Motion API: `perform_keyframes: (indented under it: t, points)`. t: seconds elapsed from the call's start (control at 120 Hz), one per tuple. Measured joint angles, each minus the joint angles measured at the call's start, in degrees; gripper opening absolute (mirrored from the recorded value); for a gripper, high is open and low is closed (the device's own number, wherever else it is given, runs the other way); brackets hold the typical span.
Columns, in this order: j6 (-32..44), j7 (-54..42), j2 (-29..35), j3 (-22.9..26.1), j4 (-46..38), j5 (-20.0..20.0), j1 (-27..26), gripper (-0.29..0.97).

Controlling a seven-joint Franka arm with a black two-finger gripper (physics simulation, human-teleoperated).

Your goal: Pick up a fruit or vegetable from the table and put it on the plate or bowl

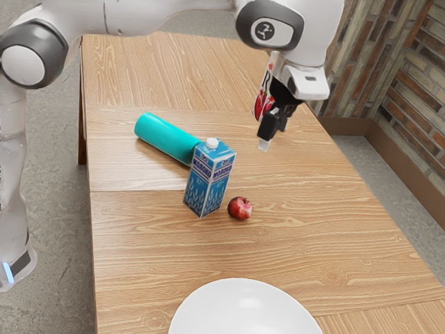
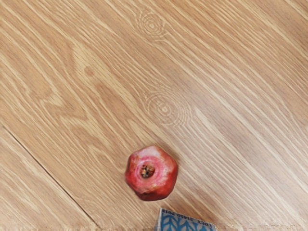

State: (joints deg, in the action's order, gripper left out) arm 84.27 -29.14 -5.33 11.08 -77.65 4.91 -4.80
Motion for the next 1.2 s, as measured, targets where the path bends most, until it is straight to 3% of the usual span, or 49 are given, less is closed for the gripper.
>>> perform_keyframes:
  t: [0.167, 0.508, 1.017, 1.2]
  points:
    - [-0.1, -6.8, -0.8, -1.0, -0.2, 0.1, 2.1, 0.68]
    - [3.9, -15.9, -0.6, -1.0, -9.7, -0.2, 1.4, 0.68]
    - [12.5, -22.5, -2.3, -0.3, -20.6, -0.4, 1.7, 0.68]
    - [15.8, -23.9, -2.2, -0.4, -22.8, -2.2, 3.0, 0.68]
